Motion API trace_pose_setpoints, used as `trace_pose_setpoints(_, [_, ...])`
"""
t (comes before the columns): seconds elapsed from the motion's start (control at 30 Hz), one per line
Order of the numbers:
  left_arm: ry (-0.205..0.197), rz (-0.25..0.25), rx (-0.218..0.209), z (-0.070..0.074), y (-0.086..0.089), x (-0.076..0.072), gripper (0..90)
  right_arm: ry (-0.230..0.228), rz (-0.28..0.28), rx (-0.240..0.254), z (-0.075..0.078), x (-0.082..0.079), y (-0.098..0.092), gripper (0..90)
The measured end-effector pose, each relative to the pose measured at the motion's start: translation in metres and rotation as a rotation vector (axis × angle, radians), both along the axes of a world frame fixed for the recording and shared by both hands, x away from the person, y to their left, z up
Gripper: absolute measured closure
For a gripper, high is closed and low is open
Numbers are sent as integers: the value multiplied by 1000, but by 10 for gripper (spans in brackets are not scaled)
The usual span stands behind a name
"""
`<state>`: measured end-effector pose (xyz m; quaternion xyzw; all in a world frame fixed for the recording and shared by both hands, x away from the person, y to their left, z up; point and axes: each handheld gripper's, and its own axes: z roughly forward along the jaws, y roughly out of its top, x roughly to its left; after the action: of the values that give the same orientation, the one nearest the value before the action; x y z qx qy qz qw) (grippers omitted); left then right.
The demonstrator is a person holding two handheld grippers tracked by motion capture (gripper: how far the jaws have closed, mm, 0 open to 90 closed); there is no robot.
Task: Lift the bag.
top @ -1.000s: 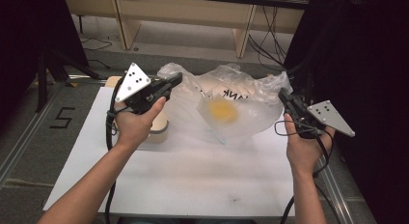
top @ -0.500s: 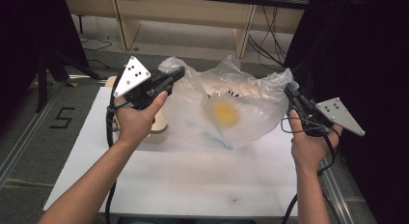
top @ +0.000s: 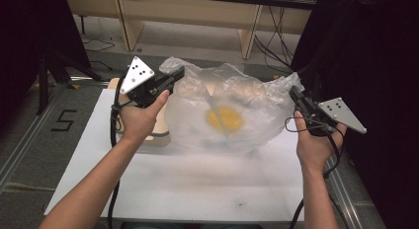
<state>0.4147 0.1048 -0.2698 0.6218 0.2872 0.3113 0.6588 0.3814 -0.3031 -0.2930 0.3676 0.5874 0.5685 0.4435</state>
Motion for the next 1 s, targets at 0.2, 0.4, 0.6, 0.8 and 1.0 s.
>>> trace_pose_setpoints(0.2, [7,5,2,-1,1,3,890,8,-3,-3,-1,3,0,900])
trace_pose_setpoints(0.4, [13,12,0,-2,2,6,890,13,-3,-6,-2,6,0,900])
trace_pose_setpoints(0.6, [22,19,1,-4,4,10,890,16,-6,-11,-2,10,1,900])
trace_pose_setpoints(0.8, [26,21,-2,-5,4,11,890,22,-6,-18,-4,12,2,900])
trace_pose_setpoints(1.0, [33,24,7,-7,4,13,890,28,-7,-29,-5,14,3,900])
